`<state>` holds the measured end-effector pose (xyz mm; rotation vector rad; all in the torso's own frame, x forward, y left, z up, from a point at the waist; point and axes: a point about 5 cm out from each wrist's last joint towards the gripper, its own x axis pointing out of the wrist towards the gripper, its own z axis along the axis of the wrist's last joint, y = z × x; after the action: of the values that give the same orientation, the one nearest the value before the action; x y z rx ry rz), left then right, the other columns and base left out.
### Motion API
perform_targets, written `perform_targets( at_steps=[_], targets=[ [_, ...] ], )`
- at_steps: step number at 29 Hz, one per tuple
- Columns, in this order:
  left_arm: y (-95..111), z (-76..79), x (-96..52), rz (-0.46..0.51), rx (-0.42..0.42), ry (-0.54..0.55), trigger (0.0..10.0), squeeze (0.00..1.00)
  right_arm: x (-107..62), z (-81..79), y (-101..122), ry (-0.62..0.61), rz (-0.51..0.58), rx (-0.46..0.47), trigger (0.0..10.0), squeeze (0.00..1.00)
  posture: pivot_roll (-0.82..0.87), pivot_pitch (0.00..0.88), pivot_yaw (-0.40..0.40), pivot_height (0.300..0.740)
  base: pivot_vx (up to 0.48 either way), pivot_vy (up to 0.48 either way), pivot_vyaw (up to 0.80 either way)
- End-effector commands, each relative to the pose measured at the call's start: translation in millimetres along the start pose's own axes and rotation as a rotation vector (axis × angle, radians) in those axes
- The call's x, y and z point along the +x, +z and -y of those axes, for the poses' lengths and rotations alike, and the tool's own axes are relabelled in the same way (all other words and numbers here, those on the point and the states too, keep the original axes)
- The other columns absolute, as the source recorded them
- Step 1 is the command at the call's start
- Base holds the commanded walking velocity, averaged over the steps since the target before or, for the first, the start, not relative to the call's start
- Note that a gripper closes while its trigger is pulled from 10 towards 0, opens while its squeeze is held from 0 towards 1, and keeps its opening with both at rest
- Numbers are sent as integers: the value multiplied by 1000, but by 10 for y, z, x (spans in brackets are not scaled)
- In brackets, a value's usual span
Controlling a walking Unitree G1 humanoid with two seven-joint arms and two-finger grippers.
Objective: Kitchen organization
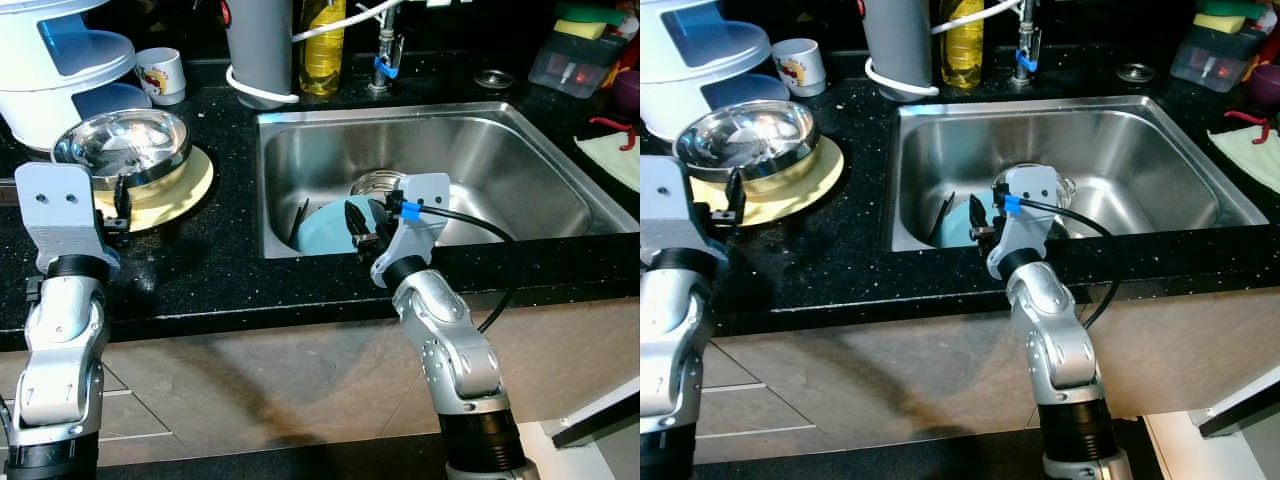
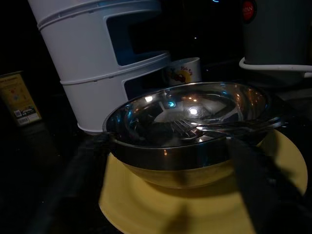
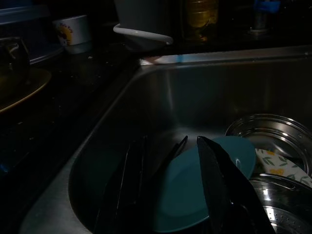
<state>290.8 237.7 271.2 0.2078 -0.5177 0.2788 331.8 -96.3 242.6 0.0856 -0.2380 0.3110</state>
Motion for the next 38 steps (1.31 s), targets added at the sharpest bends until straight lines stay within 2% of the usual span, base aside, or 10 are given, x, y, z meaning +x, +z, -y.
perform_targets(
  at_steps=[1, 7, 8, 16, 23, 34, 35, 36, 37, 38],
  targets=[
    [7, -2, -14, 9, 18, -1, 10000, 1000, -15, -16, 6, 14, 5, 3, 10000, 0, -51, 207, 19, 740, 0, 0, 0],
    [-29, 51, -31, -17, 38, -34, 10000, 1000, -16, -26, -4, 20, 0, 4, 10000, 0, -51, 195, 23, 740, 0, 0, 0],
    [-49, 92, -47, -27, 56, -72, 10000, 35, -17, -29, -6, 21, 0, 6, 10000, 0, -51, 195, 23, 740, 0, 0, 0],
    [-59, 250, -23, -8, 135, -171, 10000, 0, -20, -45, -10, 24, 0, 12, 10000, 0, -51, 185, 26, 740, 0, 0, 0],
    [38, 275, 188, 76, 149, -165, 10000, 0, -11, -49, -3, 22, 4, 16, 10000, 0, -52, 186, 25, 740, 0, 0, 0],
    [54, 325, 236, 100, 141, -192, 10000, 0, -22, -26, -9, 13, 1, 18, 10000, 0, -53, 195, 27, 740, 0, 0, 0],
    [50, 329, 240, 101, 141, -195, 9569, 0, -22, -25, -9, 12, 1, 18, 10000, 0, -53, 195, 27, 740, 0, 0, 0],
    [45, 328, 244, 103, 139, -195, 5020, 0, -25, -23, -10, 10, 0, 18, 10000, 0, -52, 196, 27, 740, 0, 0, 0],
    [45, 328, 244, 103, 139, -195, 5020, 0, -25, -23, -10, 10, 0, 18, 10000, 0, -52, 196, 27, 740, 0, 0, 0],
    [43, 326, 245, 103, 139, -195, 4000, 0, -25, -21, -10, 9, 0, 18, 10000, 0, -52, 198, 25, 740, 0, 0, 0]
  ],
)
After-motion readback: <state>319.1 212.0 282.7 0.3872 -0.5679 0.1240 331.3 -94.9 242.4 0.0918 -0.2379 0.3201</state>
